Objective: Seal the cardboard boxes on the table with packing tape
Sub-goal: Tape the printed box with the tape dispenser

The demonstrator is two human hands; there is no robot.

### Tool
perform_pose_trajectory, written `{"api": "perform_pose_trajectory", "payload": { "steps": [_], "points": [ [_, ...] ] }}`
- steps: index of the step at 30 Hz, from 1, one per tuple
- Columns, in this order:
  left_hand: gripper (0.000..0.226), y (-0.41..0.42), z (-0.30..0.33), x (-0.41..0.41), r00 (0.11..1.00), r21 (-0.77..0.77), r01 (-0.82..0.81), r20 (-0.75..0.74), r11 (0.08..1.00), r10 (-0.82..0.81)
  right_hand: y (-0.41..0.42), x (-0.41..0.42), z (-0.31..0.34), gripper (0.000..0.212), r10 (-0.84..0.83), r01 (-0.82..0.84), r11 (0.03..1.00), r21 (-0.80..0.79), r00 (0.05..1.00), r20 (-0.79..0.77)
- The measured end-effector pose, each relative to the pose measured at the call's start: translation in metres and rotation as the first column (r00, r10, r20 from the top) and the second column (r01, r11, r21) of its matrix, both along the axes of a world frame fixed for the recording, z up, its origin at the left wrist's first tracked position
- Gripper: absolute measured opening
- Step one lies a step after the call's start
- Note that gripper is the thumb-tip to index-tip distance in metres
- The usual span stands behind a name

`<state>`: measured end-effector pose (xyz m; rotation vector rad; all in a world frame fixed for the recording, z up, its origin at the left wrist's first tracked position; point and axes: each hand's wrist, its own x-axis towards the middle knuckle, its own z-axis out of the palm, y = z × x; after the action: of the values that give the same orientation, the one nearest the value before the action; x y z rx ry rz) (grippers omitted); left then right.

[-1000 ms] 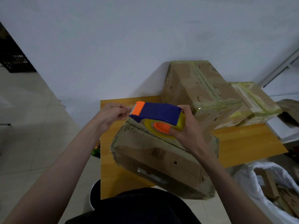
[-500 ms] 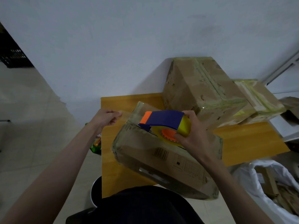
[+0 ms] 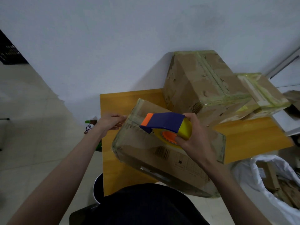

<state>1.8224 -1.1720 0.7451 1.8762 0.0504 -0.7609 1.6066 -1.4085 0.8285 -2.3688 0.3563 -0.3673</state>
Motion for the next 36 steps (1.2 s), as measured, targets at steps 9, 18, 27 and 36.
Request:
{"api": "perform_pose_trajectory", "payload": {
  "steps": [9,18,27,36],
  "points": [
    [0.032,-0.019,0.005,-0.010,0.943,0.287,0.045,0.304,0.957,-0.136,0.002,0.002,0.001,0.066,-0.010,0.009,0.999,0.037,0.999,0.037],
    [0.031,-0.013,0.006,-0.012,0.892,0.335,0.002,0.426,0.942,-0.153,0.005,0.004,-0.001,0.065,-0.005,0.004,0.999,0.035,0.999,0.045],
    [0.040,-0.020,0.007,-0.025,0.860,0.209,-0.066,0.509,0.976,-0.051,0.005,0.002,-0.003,0.064,-0.005,0.003,0.999,0.039,1.000,0.031],
    [0.057,-0.034,0.004,-0.034,0.839,0.317,-0.050,0.529,0.947,-0.132,0.005,0.003,-0.008,0.066,-0.012,0.011,0.999,0.047,1.000,0.010]
  ]
}}
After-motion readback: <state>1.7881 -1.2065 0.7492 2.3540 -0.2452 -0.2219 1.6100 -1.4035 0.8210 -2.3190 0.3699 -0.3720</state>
